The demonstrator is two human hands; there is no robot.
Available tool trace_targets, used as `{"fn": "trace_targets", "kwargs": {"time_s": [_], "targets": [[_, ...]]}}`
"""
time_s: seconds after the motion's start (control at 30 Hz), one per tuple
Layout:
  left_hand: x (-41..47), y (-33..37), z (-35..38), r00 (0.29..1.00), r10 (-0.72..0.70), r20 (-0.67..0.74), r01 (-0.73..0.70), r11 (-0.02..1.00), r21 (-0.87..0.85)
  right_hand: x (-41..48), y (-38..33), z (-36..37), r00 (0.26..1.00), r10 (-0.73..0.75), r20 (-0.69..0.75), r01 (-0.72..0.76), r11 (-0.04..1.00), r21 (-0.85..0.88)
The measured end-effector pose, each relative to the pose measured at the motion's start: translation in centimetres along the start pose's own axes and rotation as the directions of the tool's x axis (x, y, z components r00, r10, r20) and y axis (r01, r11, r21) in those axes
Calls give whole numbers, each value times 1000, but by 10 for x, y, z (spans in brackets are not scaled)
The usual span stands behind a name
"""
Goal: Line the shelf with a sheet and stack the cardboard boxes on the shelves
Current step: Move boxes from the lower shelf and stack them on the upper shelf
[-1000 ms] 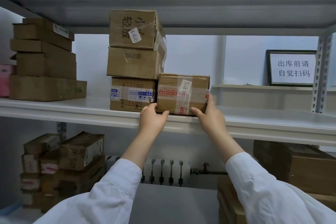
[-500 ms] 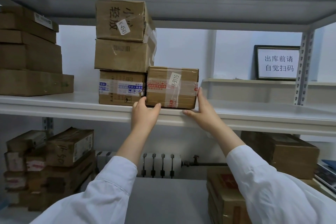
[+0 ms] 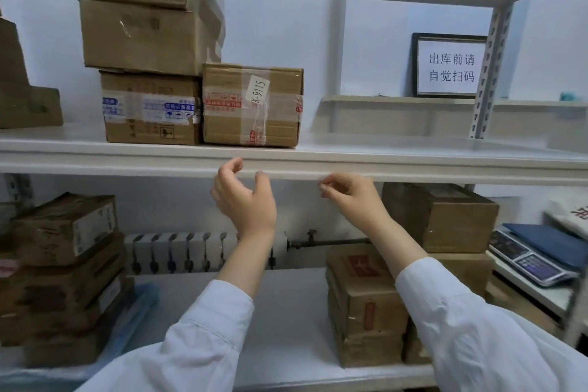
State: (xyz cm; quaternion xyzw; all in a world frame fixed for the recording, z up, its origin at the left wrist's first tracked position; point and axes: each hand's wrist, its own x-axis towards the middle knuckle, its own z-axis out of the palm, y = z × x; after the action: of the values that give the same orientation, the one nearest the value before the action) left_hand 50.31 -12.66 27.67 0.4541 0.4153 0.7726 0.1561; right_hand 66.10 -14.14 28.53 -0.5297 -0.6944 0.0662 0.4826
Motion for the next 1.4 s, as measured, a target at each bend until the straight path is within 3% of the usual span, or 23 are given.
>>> {"fn": "trace_targets", "kwargs": {"time_s": [0.17, 0.3, 0.37, 0.43, 0.5, 0.6, 0.7, 1.0, 1.13, 1.27, 1.4], "targets": [[-26, -19, 27, 984, -179, -7, 178, 981, -80, -18, 36, -6, 980, 182, 83, -182, 983, -13], [-46, -43, 50, 910, -413, 48, 415, 899, -136, -38, 72, -2, 929, 357, 100, -360, 932, 23], [-58, -58, 60, 841, -533, 95, 540, 835, -101, -47, 93, 3, 875, 471, 114, -473, 881, -3], [-73, -74, 68, 754, -634, 170, 649, 759, -53, -57, 113, 11, 800, 585, 133, -566, 810, -153], [-88, -92, 75, 630, -735, 249, 754, 656, 27, -66, 131, 17, 749, 648, 140, -564, 734, -378], [-109, -122, 83, 437, -850, 295, 852, 496, 166, -74, 146, 23, 720, 679, 143, -544, 680, -492], [-124, -135, 88, 310, -899, 311, 893, 387, 228, -72, 159, 24, 716, 686, 132, -536, 661, -525], [-157, -107, 93, 86, -916, 393, 911, 232, 341, -71, 189, 28, 667, 719, 195, -580, 665, -470], [-165, -112, 93, -49, -897, 438, 941, 105, 320, -72, 193, 30, 693, 698, 182, -538, 668, -514], [-166, -126, 93, -79, -905, 418, 929, 86, 360, -74, 196, 31, 731, 656, 185, -468, 681, -563], [-166, -146, 96, -39, -915, 401, 926, 118, 358, -76, 199, 33, 749, 629, 206, -430, 699, -571]]}}
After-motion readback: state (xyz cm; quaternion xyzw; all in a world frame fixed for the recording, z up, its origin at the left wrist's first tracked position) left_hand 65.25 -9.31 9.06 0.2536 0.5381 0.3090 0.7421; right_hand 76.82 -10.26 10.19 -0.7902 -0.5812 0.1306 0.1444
